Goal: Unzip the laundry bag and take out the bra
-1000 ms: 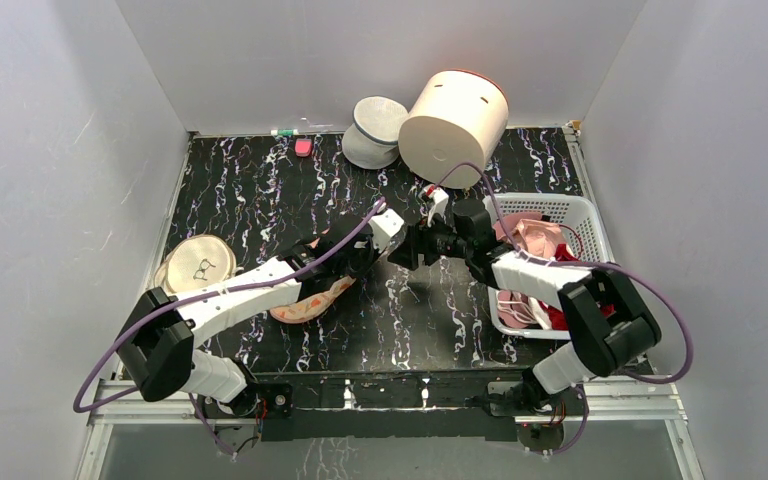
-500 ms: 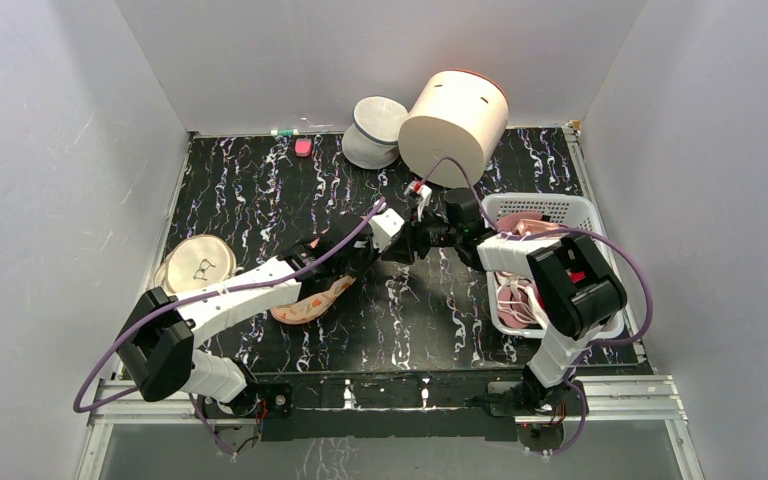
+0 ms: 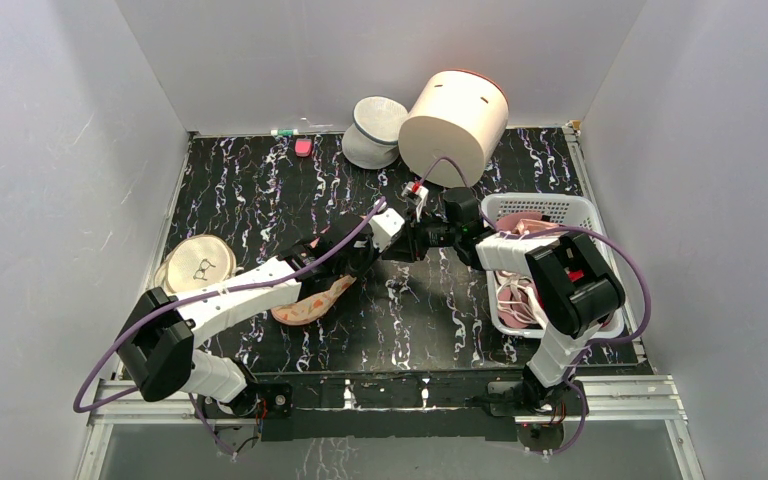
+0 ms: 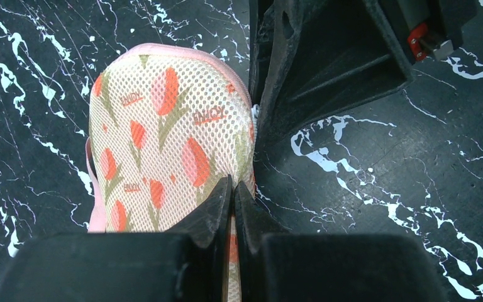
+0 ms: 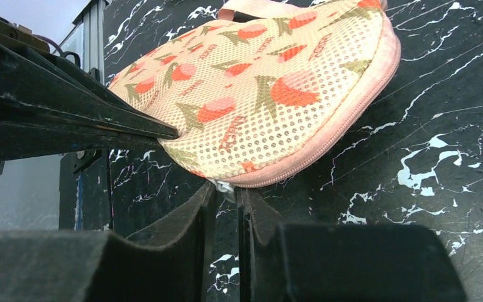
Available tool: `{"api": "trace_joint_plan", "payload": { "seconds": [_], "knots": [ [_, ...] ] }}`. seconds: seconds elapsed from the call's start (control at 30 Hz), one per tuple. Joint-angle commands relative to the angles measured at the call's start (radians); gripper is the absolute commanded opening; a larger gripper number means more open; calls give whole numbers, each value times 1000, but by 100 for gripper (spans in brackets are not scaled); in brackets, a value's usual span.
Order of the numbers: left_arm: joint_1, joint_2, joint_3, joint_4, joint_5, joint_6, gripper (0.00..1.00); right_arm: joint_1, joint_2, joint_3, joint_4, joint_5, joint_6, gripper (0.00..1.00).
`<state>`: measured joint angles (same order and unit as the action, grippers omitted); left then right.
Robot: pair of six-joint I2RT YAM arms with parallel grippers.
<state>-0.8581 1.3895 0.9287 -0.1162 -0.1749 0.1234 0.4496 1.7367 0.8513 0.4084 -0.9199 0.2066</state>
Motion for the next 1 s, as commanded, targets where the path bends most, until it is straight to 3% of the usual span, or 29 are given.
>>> {"api": "trace_joint_plan", "payload": {
  "seconds": [0.0,0.2,0.57,0.67,0.97],
  "knots": [
    [4,-49,2,23,14,5,0,-2,-38,29,40,17,-27,14],
    [4,-49,0,23,15,8,0,-3,-46,29,7,61,-40,0],
    [5,-30,20,0,50,5,0,0,-81,-18,-23,137,30,0],
    [4,-26,19,4,67,-5,11,1,-109,-69,22,147,84,0],
    [4,-7,13,21,95,-26,32,52,-186,-142,50,226,152,0]
  ]
}}
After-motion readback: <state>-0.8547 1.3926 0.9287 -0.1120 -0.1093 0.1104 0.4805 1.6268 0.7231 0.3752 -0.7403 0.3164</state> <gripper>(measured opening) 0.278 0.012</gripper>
